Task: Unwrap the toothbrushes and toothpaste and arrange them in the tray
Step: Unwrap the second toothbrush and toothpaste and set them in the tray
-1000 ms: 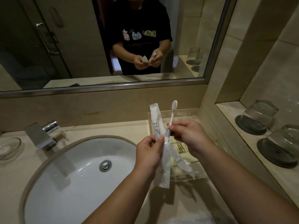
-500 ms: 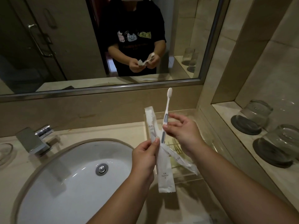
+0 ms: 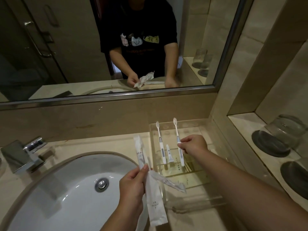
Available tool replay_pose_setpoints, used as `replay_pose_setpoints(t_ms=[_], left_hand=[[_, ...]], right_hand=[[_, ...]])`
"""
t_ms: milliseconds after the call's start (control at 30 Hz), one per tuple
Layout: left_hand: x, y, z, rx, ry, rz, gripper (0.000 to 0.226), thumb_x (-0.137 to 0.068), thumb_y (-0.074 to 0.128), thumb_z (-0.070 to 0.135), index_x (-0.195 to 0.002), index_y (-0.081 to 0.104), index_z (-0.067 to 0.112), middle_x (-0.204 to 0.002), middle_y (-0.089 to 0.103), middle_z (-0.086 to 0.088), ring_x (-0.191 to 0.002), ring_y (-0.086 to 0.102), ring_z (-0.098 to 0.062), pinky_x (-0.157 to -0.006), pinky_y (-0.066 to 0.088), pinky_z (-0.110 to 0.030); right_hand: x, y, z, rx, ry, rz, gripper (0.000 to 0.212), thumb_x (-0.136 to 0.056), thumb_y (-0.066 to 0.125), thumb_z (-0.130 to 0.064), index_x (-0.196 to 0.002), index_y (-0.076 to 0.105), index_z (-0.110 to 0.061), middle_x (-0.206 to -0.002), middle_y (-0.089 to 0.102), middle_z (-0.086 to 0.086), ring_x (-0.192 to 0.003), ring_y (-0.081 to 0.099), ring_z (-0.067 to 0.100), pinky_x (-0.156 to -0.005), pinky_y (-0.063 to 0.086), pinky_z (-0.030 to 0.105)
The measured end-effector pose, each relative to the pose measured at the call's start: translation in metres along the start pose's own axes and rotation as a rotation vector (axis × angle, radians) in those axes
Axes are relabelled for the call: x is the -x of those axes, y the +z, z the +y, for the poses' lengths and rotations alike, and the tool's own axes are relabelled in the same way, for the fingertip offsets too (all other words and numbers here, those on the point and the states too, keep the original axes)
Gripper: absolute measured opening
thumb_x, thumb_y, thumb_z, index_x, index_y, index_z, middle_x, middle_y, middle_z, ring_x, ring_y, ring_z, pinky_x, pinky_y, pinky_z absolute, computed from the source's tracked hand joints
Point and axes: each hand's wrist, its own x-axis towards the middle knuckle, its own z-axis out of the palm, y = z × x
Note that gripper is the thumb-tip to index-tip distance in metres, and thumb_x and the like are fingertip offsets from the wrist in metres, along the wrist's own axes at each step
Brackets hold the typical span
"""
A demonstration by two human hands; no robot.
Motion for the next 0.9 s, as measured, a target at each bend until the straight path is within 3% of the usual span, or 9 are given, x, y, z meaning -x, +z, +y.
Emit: replay_pose_setpoints(t_ms=[200,367,600,900], left_hand=[[-0.012,0.004,-0.005,-0.041,0.013,0.018,0.020,-0.080,0.069,0.011,-0.062,0.074,0.007,-0.072,0.071,-0.020,-0.066,0.064,-0.029,-0.070,0.050,-0.038],[-0.014,0.005,-0.010,-0.054,-0.009,0.014,0.011,-0.080,0.070,0.012,-0.074,0.075,0.005,-0.072,0.074,-0.018,-0.064,0.067,-0.027,-0.067,0.054,-0.034],[-0.013,0.007,-0.012,-0.070,-0.029,0.000,0.015,-0.080,0.070,0.016,-0.068,0.076,0.008,-0.074,0.074,-0.016,-0.067,0.069,-0.027,-0.065,0.054,-0.034],[-0.006,0.009,-0.001,-0.032,-0.015,-0.080,0.015,-0.082,0.068,0.017,-0.077,0.076,0.006,-0.079,0.075,-0.015,-0.071,0.071,-0.026,-0.058,0.054,-0.029]], right_hand=[[-0.015,0.015,-0.007,0.131,-0.060,0.006,0.015,-0.071,0.079,-0.016,-0.083,0.074,-0.009,-0.086,0.073,0.009,-0.082,0.068,0.023,-0.081,0.055,0.034],[-0.018,0.016,-0.003,0.183,-0.074,0.017,0.013,-0.073,0.078,-0.019,-0.080,0.075,-0.008,-0.081,0.074,0.008,-0.078,0.068,0.022,-0.076,0.054,0.029],[-0.013,0.016,-0.001,0.221,-0.088,0.037,0.019,-0.079,0.072,-0.020,-0.086,0.075,-0.003,-0.087,0.074,0.012,-0.086,0.067,0.022,-0.070,0.045,0.021],[-0.001,0.011,-0.005,0.164,-0.075,0.100,0.022,-0.080,0.071,-0.024,-0.086,0.075,-0.003,-0.088,0.074,0.012,-0.080,0.067,0.022,-0.067,0.046,0.024]])
